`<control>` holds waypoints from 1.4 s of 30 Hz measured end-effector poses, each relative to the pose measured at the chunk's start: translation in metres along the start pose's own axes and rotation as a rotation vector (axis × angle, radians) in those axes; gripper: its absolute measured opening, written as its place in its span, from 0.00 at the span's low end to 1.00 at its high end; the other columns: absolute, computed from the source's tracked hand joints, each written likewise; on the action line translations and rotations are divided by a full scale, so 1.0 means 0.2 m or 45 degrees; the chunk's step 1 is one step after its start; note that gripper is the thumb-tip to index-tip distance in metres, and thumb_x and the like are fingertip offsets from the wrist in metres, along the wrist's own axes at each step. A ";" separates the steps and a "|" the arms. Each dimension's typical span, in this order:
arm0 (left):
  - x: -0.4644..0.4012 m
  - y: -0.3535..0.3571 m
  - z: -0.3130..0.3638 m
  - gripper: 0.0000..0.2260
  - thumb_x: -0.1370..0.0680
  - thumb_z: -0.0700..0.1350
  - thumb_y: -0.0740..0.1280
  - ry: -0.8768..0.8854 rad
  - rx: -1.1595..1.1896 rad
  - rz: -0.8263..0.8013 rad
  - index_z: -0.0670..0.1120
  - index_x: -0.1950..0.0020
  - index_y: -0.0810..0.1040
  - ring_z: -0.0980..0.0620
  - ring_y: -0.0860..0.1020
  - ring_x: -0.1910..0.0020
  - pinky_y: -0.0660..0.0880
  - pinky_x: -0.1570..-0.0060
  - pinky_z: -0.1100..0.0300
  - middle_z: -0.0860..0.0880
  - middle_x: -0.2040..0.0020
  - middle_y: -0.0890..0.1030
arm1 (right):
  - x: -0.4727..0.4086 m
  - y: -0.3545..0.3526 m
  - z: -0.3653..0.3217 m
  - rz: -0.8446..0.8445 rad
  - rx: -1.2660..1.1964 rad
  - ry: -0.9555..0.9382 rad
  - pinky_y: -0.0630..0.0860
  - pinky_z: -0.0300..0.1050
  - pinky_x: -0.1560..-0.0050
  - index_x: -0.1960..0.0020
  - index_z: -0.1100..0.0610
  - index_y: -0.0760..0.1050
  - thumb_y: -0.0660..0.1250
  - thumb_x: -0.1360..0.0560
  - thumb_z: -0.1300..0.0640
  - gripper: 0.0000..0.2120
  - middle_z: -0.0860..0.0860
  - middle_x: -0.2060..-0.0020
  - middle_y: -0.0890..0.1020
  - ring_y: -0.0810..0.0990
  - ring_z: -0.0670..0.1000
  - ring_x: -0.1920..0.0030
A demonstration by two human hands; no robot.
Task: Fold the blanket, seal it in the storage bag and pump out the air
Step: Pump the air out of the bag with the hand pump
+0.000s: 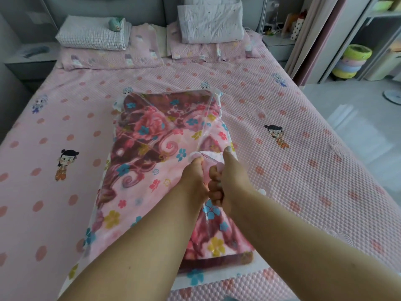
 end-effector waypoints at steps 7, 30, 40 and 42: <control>-0.02 -0.02 0.04 0.19 0.19 0.53 0.58 0.006 0.158 0.052 0.41 0.35 0.72 0.46 0.77 0.55 0.77 0.72 0.62 0.39 0.40 0.76 | 0.13 -0.04 0.02 0.032 -0.087 0.072 0.48 0.41 0.72 0.76 0.55 0.55 0.48 0.22 0.34 0.32 0.49 0.81 0.56 0.52 0.48 0.76; -0.04 -0.02 0.02 0.20 0.19 0.55 0.58 0.006 0.157 0.104 0.41 0.36 0.72 0.47 0.76 0.58 0.75 0.68 0.59 0.40 0.45 0.77 | 0.06 -0.07 0.01 0.073 -0.090 0.042 0.48 0.41 0.72 0.76 0.54 0.55 0.48 0.22 0.33 0.32 0.49 0.81 0.56 0.52 0.47 0.76; -0.05 -0.01 0.03 0.19 0.19 0.53 0.58 -0.018 0.190 0.081 0.41 0.35 0.72 0.49 0.74 0.61 0.74 0.78 0.65 0.41 0.47 0.77 | 0.09 -0.07 0.01 0.029 -0.100 0.072 0.48 0.41 0.71 0.77 0.55 0.56 0.47 0.23 0.33 0.33 0.50 0.81 0.56 0.52 0.47 0.76; -0.05 -0.02 0.01 0.21 0.18 0.57 0.55 -0.057 0.087 0.058 0.41 0.49 0.77 0.49 0.76 0.67 0.72 0.76 0.65 0.41 0.59 0.80 | 0.02 -0.05 -0.01 0.031 -0.034 -0.015 0.50 0.39 0.73 0.77 0.54 0.56 0.47 0.23 0.32 0.33 0.49 0.81 0.57 0.53 0.47 0.78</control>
Point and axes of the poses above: each hand's wrist, its own x-axis away from the middle knuckle, its own y-axis out of the palm, z = x × y, the point moved 8 cm from there along -x, towards the middle knuckle
